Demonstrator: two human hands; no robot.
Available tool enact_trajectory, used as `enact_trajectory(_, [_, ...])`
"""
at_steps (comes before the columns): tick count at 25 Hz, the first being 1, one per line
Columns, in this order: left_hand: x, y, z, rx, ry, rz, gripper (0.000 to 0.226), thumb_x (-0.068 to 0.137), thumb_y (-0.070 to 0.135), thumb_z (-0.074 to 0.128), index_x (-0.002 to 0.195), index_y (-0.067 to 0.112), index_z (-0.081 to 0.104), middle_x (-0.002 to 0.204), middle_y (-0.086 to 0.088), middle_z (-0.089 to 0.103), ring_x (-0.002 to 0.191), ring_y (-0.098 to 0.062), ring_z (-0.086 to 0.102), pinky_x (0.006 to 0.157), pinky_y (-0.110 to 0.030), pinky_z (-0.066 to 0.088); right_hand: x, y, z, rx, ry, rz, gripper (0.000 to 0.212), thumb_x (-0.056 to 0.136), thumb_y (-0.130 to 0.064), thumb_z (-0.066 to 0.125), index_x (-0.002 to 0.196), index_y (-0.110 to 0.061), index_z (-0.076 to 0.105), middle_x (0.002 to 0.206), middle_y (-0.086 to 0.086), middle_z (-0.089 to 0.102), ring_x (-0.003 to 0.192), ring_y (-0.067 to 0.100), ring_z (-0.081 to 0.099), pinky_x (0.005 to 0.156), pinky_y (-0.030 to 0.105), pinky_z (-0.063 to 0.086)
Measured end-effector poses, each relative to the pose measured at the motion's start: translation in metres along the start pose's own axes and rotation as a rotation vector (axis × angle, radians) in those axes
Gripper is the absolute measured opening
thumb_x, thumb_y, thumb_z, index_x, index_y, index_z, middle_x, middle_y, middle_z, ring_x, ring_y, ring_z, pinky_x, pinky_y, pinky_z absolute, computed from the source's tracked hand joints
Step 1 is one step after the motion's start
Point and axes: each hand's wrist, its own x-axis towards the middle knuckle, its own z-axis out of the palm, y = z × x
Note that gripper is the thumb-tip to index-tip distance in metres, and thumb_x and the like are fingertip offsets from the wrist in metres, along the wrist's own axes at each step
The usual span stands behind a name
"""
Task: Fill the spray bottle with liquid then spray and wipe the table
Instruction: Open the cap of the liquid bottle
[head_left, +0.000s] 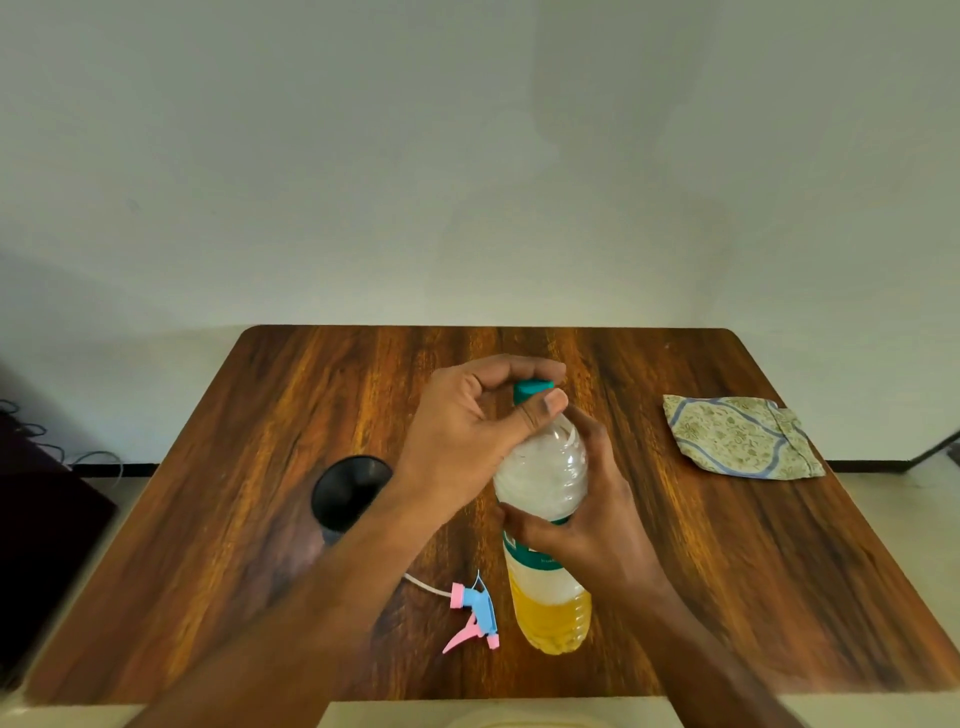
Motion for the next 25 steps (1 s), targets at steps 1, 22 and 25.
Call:
enact_trajectory(1, [-0.001, 0.002, -0.004, 0.074, -0.034, 0.030, 0.025, 0.090, 0.012, 0.067, 0.114, 0.014, 0.072, 0.117, 0.003, 0.073, 0.113, -0.012, 0.067, 0.091, -0.030, 0.057, 0.000, 0.001, -0.001, -0.002, 0.004, 0.003, 0.102, 0.057, -0.036, 0.090, 0.134, -0.050, 0.024, 0.130, -0.023, 0.047, 0.120, 0.003, 0.052, 0.089, 0.022, 0.055])
enact_trajectory(22, [0.026, 0.025, -0.044, 0.531, -0.326, 0.073, 0.030, 0.088, 0.040, 0.062, 0.115, 0.030, 0.069, 0.099, 0.014, 0.062, 0.095, 0.000, 0.060, 0.076, -0.013, 0.048, -0.001, -0.003, 0.000, -0.121, -0.066, 0.062, 0.100, 0.055, -0.054, 0.083, 0.130, -0.060, 0.018, 0.129, -0.037, 0.039, 0.120, -0.003, 0.048, 0.089, 0.018, 0.052])
enact_trajectory(25, [0.028, 0.016, -0.049, 0.371, -0.104, 0.047, 0.024, 0.086, 0.033, 0.072, 0.108, 0.024, 0.070, 0.096, 0.003, 0.069, 0.088, -0.017, 0.067, 0.074, -0.027, 0.056, -0.009, -0.004, -0.005, -0.109, -0.050, 0.100, 0.098, 0.052, -0.060, 0.080, 0.127, -0.064, 0.017, 0.125, -0.048, 0.035, 0.119, -0.014, 0.044, 0.081, 0.007, 0.048])
